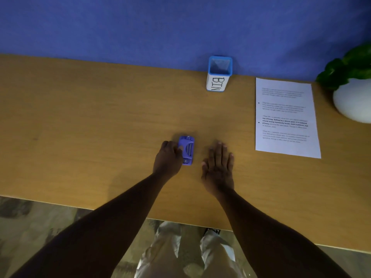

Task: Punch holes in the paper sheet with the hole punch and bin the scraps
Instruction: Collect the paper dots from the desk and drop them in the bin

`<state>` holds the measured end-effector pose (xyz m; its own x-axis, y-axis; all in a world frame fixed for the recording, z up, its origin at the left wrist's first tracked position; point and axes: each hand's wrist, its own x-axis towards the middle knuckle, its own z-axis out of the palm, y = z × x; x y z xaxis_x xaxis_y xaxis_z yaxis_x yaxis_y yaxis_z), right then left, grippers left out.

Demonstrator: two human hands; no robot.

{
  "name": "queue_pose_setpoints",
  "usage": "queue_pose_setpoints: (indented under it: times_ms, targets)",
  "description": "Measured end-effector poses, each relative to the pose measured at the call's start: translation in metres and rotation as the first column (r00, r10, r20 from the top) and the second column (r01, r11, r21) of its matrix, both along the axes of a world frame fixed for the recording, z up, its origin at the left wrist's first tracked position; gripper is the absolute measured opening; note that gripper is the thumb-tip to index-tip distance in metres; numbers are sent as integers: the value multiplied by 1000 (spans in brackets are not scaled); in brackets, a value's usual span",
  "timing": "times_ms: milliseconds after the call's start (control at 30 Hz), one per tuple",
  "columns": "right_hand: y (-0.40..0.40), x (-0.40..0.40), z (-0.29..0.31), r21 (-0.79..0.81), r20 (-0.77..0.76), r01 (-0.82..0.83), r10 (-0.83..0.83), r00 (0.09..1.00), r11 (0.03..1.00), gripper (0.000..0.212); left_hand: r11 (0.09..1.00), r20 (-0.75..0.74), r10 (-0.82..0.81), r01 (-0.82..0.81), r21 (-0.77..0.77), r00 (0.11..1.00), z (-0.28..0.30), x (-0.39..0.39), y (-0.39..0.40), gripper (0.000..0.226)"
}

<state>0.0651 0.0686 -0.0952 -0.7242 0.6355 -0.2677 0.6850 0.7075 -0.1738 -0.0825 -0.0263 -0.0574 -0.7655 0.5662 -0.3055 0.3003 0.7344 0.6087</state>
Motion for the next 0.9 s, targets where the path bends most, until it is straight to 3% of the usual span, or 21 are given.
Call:
queue_pose_setpoints:
  times_ms: [300, 900]
  targets:
    - [1, -1, 2, -29, 12, -1, 2, 1000, 1000, 64, 1000, -17, -12, 12, 6, 1000, 5, -22, -11, 25]
    - [7, 0, -7, -103, 25, 0, 3, 1000, 995, 66, 988, -106, 123, -132, -84, 987, 3, -97, -69, 29]
